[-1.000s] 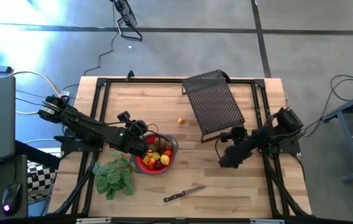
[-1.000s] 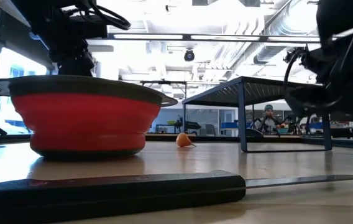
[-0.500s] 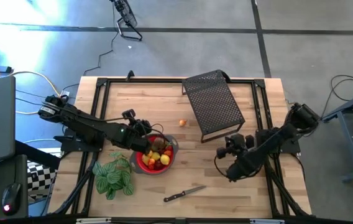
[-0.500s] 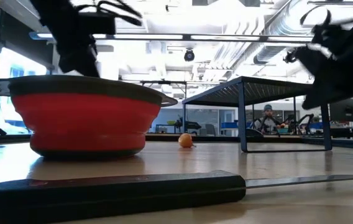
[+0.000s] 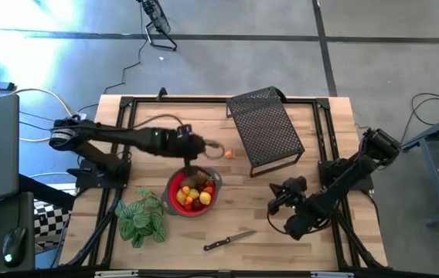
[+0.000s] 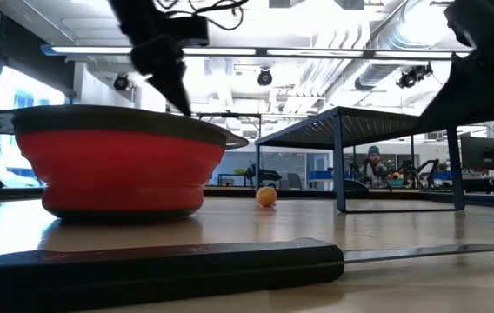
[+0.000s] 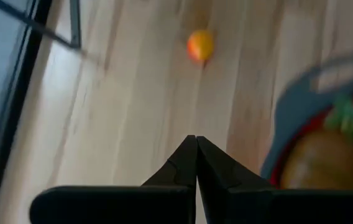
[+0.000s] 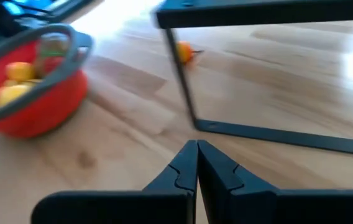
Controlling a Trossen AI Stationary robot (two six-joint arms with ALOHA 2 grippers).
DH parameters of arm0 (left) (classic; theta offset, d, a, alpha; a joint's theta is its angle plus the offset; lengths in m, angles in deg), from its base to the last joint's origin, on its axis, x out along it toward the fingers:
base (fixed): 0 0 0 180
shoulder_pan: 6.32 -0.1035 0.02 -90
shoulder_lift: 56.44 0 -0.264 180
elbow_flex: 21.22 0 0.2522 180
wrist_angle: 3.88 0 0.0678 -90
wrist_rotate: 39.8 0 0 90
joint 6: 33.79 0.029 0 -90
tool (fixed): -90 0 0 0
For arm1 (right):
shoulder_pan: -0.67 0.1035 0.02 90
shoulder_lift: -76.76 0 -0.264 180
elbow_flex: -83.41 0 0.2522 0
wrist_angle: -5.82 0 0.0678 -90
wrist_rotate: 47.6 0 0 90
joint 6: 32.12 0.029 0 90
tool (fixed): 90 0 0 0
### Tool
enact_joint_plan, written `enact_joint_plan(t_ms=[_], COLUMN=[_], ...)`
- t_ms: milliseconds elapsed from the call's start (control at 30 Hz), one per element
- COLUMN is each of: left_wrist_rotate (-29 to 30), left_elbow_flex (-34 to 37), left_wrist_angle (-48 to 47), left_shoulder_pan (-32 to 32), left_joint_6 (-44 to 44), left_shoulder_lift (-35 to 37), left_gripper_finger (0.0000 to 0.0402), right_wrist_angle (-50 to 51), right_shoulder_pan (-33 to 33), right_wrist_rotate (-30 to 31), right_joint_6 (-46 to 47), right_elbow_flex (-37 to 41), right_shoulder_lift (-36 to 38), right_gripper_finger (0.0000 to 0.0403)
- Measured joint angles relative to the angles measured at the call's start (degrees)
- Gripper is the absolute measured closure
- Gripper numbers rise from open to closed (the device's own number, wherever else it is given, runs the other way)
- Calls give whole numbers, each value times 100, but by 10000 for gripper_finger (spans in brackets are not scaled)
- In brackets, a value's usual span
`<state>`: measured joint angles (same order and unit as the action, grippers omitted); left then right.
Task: Pick & Place Fruit
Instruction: Put the orange pear into the strainer bowl
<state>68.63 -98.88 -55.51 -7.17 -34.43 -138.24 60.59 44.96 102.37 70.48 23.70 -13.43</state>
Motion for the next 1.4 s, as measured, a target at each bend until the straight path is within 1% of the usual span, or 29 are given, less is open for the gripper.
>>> enact_joint_plan(t_ms=[133, 233, 300, 400, 467, 567, 633, 733, 800, 900, 967, 1033, 1133, 1233, 1333, 1400], left_wrist_rotate=[-643, -1087, -1503, -2054, -2262, -2308, -2307, -2326, -2344, -2303, -2299, -2270, -2161, -2138, -2105, -2033], left_elbow_flex=[0, 0, -7, -7, -7, 0, 0, 2, 2, 2, -14, -177, -565, -1023, -1370, -1511], left_wrist_angle=[789, 1461, 1939, 2247, 2186, 2070, 2035, 2095, 2258, 2599, 2858, 2808, 2457, 1957, 1544, 1590], left_shoulder_pan=[-520, -841, -1006, -1202, -1323, -1498, -1590, -1658, -1658, -1648, -1641, -1641, -1641, -1613, -1524, -1428], left_joint_6=[39, 36, 18, -59, -321, -811, -854, -864, -864, -864, -865, -903, -972, -969, -967, -961], left_shoulder_lift=[0, -12, -101, -263, -394, -615, -766, -965, -1051, -1194, -1288, -1427, -1778, -2121, -2343, -2444], left_gripper_finger=[401, 401, 402, 401, 401, 401, 401, 401, 401, 401, 401, 401, 401, 401, 401, 401], right_wrist_angle=[-735, -832, -792, -711, -701, -644, -512, -8, 529, 1494, 2028, 2436, 2820, 2928, 2929, 2921], right_shoulder_pan=[95, 182, 234, 326, 371, 478, 561, 698, 770, 919, 1023, 1125, 1244, 1290, 1288, 1288], right_wrist_rotate=[134, 181, 190, 174, 164, 193, 359, 573, 574, 272, 226, 192, 283, 494, 732, 805], right_joint_6=[-703, -1081, -1318, -1701, -1966, -2361, -2573, -2685, -2552, -2088, -1879, -1749, -1698, -1714, -1728, -1728], right_elbow_flex=[-15, -176, -301, -490, -555, -560, -561, -560, -560, -559, -557, -557, -553, -553, -553, -551], right_shoulder_lift=[0, 0, 0, 80, 176, 373, 534, 799, 1002, 1301, 1501, 1702, 2000, 2226, 2295, 2285], right_gripper_finger=[400, 400, 400, 400, 400, 400, 400, 400, 400, 400, 400, 400, 400, 400, 400, 400])
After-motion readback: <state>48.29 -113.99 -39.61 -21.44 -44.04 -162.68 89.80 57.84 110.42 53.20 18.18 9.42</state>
